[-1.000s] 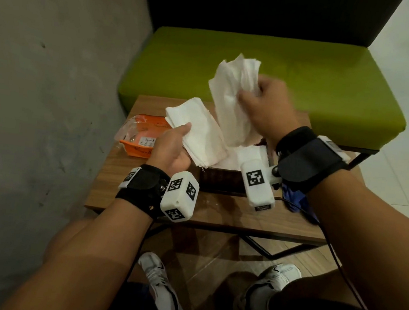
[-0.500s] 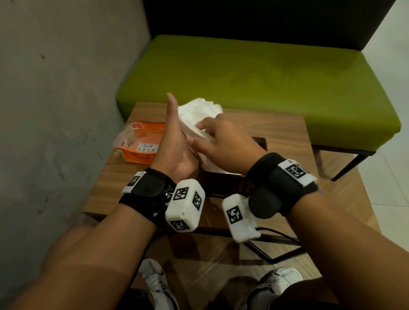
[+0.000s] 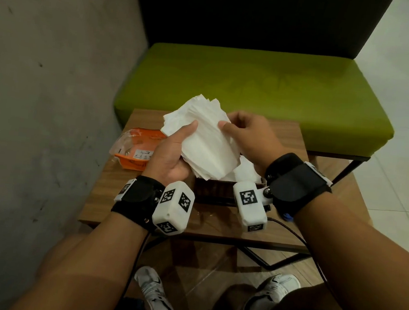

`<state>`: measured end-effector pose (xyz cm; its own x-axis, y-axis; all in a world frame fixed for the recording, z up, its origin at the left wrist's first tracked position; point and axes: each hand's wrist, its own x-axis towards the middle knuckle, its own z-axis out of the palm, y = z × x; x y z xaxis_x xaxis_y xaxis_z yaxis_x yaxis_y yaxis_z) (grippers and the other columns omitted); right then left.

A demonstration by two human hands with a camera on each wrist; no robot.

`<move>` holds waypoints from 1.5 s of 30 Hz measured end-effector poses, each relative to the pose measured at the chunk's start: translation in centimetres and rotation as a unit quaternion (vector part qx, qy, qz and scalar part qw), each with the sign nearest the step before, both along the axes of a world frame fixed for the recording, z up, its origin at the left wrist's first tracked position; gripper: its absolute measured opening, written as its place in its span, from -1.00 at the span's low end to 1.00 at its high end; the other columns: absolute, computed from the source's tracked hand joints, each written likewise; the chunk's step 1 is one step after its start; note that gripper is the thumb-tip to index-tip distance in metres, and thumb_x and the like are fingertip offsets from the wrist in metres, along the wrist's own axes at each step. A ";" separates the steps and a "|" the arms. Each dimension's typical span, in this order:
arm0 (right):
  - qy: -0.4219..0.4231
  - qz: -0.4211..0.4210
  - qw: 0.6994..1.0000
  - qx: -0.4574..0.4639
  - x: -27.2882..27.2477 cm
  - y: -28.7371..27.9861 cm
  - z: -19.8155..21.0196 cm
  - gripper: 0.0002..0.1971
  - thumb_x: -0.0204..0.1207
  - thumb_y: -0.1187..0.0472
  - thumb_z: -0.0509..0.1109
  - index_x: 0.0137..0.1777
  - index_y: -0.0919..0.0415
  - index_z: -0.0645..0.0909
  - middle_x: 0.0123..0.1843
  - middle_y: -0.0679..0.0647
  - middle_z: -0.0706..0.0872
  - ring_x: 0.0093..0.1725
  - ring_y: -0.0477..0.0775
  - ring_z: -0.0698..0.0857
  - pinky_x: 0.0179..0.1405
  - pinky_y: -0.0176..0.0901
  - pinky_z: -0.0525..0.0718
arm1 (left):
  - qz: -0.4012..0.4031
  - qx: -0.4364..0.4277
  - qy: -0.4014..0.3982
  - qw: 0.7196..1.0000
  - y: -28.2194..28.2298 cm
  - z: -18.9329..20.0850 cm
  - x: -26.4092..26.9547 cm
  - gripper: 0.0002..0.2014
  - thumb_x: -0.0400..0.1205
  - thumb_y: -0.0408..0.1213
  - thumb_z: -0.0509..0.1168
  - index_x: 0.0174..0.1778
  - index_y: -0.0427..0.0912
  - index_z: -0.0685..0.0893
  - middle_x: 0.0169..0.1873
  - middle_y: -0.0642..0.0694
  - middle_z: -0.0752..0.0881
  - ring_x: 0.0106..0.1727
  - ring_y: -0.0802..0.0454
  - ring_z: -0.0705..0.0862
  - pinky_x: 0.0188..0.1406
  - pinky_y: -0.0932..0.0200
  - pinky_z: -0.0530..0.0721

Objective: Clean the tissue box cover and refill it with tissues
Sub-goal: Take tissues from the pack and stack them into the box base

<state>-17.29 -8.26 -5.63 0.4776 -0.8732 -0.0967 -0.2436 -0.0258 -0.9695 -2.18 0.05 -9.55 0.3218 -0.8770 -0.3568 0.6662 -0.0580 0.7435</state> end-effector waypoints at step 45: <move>0.001 -0.131 0.989 -0.073 1.5 1.0 -1.3 -0.23 0.58 -0.39 0.31 0.63 0.12 0.36 0.42 0.11 0.65 0.35 0.12 0.68 0.28 0.14 0.72 | 0.100 -0.017 0.081 0.992 -0.6 -0.2 0.6 -0.69 0.80 -0.19 0.38 0.43 -0.20 0.67 0.25 -0.36 0.85 0.23 -0.35 0.85 0.24 -0.40 0.80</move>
<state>-15.75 -7.29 -6.92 0.2327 -0.9718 0.0380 -0.2620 -0.1003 -0.9598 -1.56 -0.54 -9.78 0.4320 -0.8131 -0.3901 0.7725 0.1104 0.6254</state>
